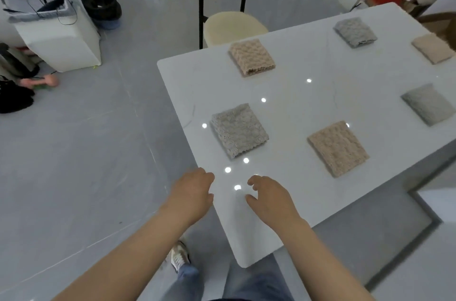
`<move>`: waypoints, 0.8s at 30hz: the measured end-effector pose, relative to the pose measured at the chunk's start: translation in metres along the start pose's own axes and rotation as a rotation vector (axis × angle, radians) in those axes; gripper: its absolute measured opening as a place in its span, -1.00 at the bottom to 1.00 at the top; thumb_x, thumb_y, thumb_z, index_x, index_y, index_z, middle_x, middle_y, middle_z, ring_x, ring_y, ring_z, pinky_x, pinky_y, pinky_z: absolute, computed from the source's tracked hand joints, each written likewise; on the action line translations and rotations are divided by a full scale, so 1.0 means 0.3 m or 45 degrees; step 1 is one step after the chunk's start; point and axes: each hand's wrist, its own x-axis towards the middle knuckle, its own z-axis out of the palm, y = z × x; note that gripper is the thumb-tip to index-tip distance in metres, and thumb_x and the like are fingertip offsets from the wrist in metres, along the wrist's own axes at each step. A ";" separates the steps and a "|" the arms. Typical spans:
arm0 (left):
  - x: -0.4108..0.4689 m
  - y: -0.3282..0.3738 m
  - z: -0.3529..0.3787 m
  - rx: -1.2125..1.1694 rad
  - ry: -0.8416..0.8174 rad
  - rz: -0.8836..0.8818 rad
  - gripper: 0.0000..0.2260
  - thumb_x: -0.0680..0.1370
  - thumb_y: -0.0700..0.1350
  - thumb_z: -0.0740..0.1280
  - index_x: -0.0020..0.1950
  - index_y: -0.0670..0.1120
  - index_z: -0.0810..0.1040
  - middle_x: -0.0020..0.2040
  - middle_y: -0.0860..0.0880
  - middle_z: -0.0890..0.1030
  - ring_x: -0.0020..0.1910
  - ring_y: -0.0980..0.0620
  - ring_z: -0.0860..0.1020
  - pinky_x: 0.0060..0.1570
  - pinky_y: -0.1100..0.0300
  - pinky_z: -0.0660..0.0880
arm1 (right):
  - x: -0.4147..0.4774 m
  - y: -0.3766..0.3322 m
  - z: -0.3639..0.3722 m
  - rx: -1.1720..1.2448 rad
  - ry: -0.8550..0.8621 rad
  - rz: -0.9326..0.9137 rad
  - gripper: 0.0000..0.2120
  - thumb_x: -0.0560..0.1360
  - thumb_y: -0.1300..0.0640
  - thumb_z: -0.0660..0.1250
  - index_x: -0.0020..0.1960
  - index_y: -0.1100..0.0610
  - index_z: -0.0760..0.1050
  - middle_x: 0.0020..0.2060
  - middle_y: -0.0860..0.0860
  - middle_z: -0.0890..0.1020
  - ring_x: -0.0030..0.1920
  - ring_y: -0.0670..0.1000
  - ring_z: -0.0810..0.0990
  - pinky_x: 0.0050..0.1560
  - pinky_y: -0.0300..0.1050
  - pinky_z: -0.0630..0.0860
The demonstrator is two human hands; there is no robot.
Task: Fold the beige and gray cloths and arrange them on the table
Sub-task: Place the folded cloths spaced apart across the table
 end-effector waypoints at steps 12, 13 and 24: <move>0.217 -0.087 -0.151 0.177 -0.086 0.290 -0.71 0.58 -0.06 0.17 0.27 -0.10 0.42 0.17 -0.05 0.46 0.11 -0.04 0.45 0.06 0.11 0.44 | 0.099 -0.071 -0.035 0.127 0.114 0.287 -0.64 0.59 0.01 0.20 0.37 0.05 0.36 0.20 -0.01 0.53 0.13 -0.02 0.54 0.08 -0.19 0.45; 0.246 -0.091 -0.173 0.201 -0.089 0.298 -0.71 0.58 -0.06 0.17 0.28 -0.10 0.42 0.17 -0.05 0.46 0.12 -0.03 0.45 0.06 0.11 0.45 | 0.129 -0.074 -0.049 0.146 0.122 0.297 -0.63 0.59 0.01 0.19 0.38 0.05 0.35 0.21 -0.01 0.52 0.14 -0.02 0.54 0.09 -0.19 0.44; 0.551 -0.089 -0.315 0.242 -0.159 0.480 -0.75 0.55 -0.10 0.21 0.21 -0.10 0.47 0.13 -0.05 0.50 0.07 -0.04 0.49 0.04 0.08 0.49 | 0.286 -0.092 -0.150 0.322 0.259 0.526 -0.69 0.58 0.05 0.21 0.31 0.05 0.43 0.13 -0.02 0.57 0.10 -0.02 0.55 -0.01 -0.21 0.41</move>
